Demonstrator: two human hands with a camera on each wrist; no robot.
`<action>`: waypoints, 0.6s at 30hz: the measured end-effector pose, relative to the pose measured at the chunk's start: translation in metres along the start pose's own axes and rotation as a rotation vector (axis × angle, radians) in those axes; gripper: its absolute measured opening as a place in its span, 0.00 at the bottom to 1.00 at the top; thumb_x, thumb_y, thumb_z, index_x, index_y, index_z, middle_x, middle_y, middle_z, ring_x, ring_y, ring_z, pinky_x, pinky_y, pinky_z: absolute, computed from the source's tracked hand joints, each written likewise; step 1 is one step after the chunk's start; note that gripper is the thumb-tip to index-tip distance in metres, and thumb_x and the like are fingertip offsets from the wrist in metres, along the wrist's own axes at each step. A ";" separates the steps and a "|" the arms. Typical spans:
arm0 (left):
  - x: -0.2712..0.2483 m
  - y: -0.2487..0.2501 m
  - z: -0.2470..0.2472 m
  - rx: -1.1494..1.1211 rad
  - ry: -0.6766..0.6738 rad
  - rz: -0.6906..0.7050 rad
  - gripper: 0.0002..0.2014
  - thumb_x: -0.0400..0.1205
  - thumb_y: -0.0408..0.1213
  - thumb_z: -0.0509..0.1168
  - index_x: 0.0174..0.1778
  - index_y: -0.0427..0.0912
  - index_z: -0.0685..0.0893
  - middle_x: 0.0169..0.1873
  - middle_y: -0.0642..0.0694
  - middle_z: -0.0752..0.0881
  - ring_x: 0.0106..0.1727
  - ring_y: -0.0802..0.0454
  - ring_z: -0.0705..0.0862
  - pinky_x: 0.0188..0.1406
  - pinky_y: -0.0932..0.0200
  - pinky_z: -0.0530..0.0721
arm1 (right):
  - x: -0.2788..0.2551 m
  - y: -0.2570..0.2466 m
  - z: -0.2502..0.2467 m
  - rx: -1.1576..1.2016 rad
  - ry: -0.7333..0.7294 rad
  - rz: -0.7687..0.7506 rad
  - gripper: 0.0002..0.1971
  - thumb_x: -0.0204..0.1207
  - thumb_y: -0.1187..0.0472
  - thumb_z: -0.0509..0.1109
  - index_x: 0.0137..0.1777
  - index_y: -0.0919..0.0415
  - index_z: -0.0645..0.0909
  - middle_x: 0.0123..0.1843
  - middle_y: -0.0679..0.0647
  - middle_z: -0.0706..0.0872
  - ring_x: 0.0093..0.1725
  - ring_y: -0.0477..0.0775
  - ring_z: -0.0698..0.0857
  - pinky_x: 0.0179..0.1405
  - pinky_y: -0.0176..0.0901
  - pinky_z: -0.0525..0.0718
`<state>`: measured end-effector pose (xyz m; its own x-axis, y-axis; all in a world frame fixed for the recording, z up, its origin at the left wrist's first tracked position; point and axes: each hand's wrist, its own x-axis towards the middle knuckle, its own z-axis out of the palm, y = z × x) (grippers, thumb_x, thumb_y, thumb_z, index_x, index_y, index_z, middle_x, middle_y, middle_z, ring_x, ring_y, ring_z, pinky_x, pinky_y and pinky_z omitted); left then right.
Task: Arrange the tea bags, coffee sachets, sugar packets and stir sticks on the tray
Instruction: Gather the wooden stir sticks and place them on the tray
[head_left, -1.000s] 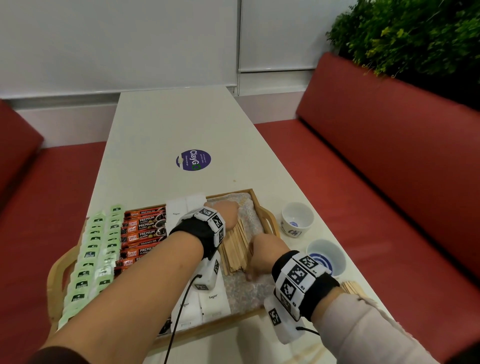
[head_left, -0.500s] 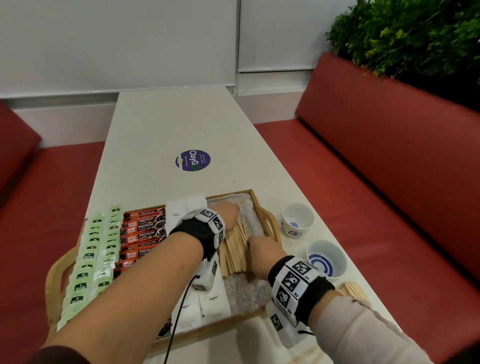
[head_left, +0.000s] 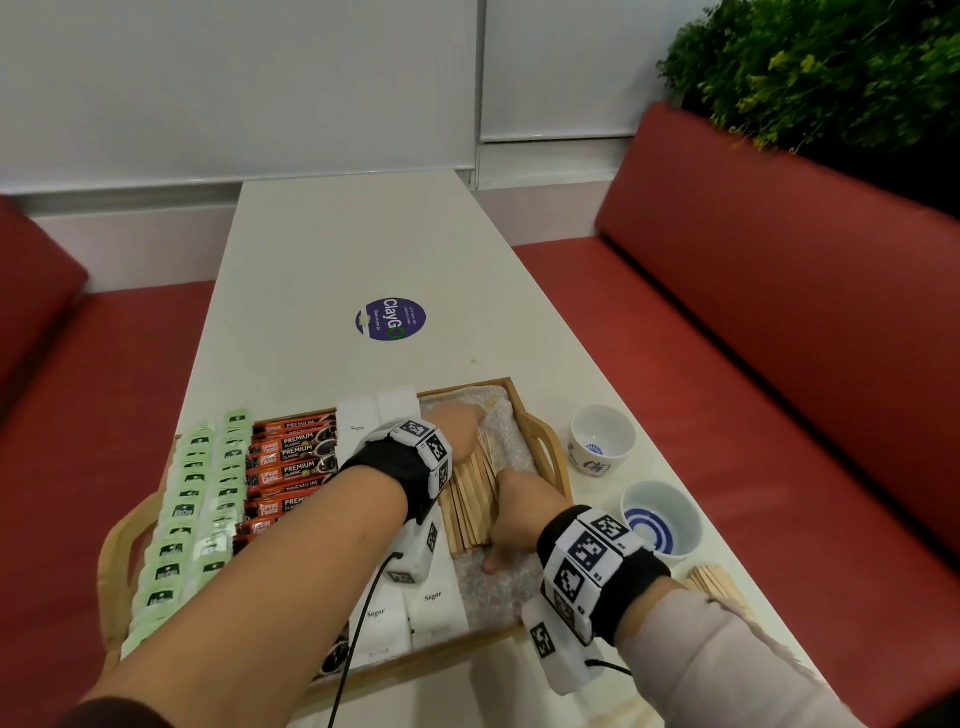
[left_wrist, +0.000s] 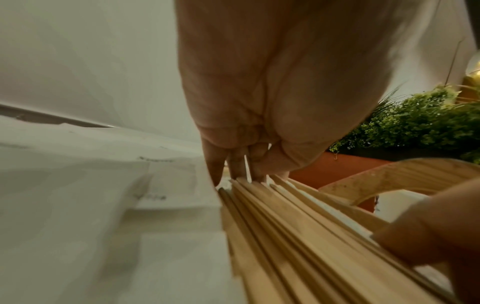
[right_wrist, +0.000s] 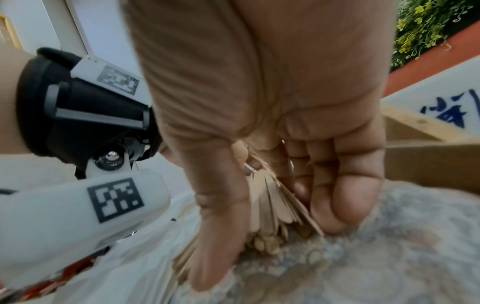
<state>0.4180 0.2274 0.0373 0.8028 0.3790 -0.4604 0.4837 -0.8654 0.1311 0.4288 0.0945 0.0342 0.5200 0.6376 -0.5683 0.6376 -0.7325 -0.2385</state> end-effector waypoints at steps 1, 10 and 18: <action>0.000 -0.001 0.002 -0.015 0.017 0.020 0.28 0.84 0.23 0.51 0.82 0.43 0.61 0.78 0.38 0.68 0.77 0.43 0.69 0.72 0.55 0.68 | 0.000 0.000 0.000 -0.004 0.001 0.000 0.39 0.59 0.54 0.85 0.68 0.62 0.72 0.63 0.57 0.81 0.61 0.57 0.82 0.61 0.49 0.83; 0.004 0.001 0.006 0.090 -0.039 0.114 0.26 0.87 0.27 0.48 0.81 0.50 0.65 0.82 0.40 0.59 0.80 0.41 0.63 0.78 0.50 0.64 | 0.001 -0.001 0.003 0.013 -0.024 0.012 0.50 0.59 0.47 0.84 0.77 0.60 0.61 0.72 0.59 0.69 0.70 0.61 0.75 0.69 0.54 0.78; 0.009 -0.003 0.013 0.074 0.020 0.100 0.25 0.86 0.28 0.48 0.78 0.52 0.69 0.82 0.44 0.60 0.80 0.39 0.64 0.77 0.43 0.66 | 0.000 0.002 0.000 0.093 -0.020 0.034 0.54 0.58 0.48 0.85 0.80 0.61 0.58 0.74 0.58 0.69 0.71 0.59 0.75 0.68 0.53 0.79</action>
<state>0.4196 0.2289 0.0217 0.8529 0.2951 -0.4307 0.3743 -0.9207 0.1103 0.4304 0.0933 0.0337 0.5287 0.6076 -0.5927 0.5636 -0.7734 -0.2901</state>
